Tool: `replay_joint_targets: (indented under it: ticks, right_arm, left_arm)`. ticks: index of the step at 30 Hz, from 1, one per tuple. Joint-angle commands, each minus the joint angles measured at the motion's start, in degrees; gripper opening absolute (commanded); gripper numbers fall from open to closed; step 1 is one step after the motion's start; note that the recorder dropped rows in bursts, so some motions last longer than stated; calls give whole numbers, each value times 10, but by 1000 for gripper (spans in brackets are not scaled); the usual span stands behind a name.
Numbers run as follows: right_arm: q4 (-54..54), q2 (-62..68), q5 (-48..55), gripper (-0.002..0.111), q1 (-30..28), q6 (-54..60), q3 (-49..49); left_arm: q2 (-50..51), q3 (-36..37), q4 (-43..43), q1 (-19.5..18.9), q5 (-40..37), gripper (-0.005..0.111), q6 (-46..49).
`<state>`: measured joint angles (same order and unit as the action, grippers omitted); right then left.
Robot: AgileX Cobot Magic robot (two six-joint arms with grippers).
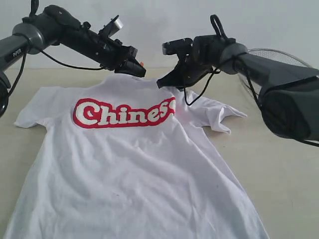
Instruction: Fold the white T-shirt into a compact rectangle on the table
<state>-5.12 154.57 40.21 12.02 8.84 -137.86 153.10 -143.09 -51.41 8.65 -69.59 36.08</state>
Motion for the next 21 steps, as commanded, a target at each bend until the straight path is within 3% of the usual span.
replay_joint_targets:
  ticks: [1, 6, 12, 16, 21]
  right_arm:
    - [51, 8, 10, 0, -1, -46, -37]
    - [110, 9, 15, 0, -1, -74, -57]
    - [101, -6, 32, 0, -1, -88, -57]
    - [45, -35, 85, 0, -1, -54, -57]
    - [39, -73, 253, 0, -1, -22, -57]
  left_arm:
    - [-16, -3, -6, -1, -4, 5, -6]
    - [-23, -3, -4, -1, -4, 5, -6]
    - [-25, -3, -2, -1, -4, 5, -6]
    - [-25, -3, -2, -1, -4, 5, -6]
    - [-25, -3, -1, -1, -4, 5, -6]
